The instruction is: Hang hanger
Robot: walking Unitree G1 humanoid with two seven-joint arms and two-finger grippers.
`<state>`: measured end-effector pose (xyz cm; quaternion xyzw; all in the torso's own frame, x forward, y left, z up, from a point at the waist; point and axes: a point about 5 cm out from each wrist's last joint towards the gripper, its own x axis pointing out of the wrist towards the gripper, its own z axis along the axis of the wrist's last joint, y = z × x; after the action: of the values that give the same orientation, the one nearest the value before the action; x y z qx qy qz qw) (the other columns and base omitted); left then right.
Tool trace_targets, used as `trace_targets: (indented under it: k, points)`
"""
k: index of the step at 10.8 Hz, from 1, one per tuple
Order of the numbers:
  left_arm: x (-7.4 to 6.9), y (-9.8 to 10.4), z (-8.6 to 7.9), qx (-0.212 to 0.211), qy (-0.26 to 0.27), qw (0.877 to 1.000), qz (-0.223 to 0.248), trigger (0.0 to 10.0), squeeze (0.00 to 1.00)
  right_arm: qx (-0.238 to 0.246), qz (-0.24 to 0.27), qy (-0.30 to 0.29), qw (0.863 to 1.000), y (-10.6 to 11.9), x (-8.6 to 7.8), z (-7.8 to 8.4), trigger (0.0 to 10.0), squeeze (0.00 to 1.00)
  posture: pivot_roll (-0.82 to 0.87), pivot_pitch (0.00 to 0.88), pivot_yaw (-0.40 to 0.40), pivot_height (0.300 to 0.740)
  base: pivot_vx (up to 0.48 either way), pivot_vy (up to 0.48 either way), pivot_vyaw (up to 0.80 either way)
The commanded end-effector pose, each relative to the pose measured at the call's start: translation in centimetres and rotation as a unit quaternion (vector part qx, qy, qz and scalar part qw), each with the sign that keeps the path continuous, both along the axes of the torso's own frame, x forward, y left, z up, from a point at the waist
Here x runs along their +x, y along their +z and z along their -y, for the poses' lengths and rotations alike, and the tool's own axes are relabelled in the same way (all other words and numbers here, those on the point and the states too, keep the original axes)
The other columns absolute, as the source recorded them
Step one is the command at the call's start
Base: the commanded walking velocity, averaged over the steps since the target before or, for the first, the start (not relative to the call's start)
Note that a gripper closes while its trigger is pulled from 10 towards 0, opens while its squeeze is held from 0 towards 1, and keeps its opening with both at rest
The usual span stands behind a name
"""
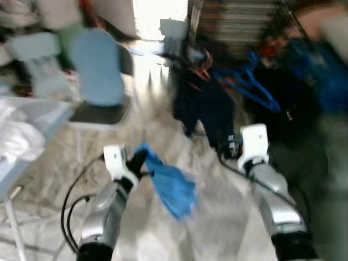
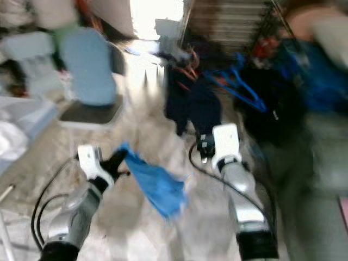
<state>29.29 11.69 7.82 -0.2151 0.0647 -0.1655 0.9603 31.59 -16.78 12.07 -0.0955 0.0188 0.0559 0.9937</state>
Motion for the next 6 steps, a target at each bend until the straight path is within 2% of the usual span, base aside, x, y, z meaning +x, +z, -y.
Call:
trace_targets:
  k: [1,2,3,4,6]
  points:
    - [-0.4,0.1,-0.1,0.003,-0.007,1.000,0.012,10.0,0.00,-0.005,0.001,-0.003,1.000,0.1,0.3,-0.4,10.0,0.00,-0.21,0.000,0.048,0.740,0.000,0.000,0.00]
    - [-0.7,-0.3,0.1,-0.001,-0.019,1.000,0.011,10.0,0.00,-0.005,-0.003,-0.011,1.000,-0.2,0.2,-0.3,10.0,0.00,-0.21,0.000,0.061,0.740,0.000,0.000,0.00]
    - [-0.8,-0.4,0.4,-0.005,-0.031,0.999,0.011,10.0,0.00,-0.006,-0.006,-0.015,1.000,-0.5,-0.1,-0.2,10.0,0.00,-0.22,0.000,0.074,0.740,0.000,0.000,-0.80]
    - [-0.7,-0.5,0.7,-0.008,-0.038,0.999,0.010,10.0,0.00,-0.006,-0.009,-0.025,1.000,-0.8,-0.4,0.2,10.0,0.00,-0.23,0.000,0.081,0.740,0.285,0.000,-0.80]
    - [-0.4,-0.4,1.3,-0.014,-0.050,0.999,0.011,10.0,0.00,-0.004,-0.017,-0.042,0.999,-1.5,-0.9,1.0,10.0,0.00,-0.24,0.000,0.084,0.740,0.302,0.268,-0.59]
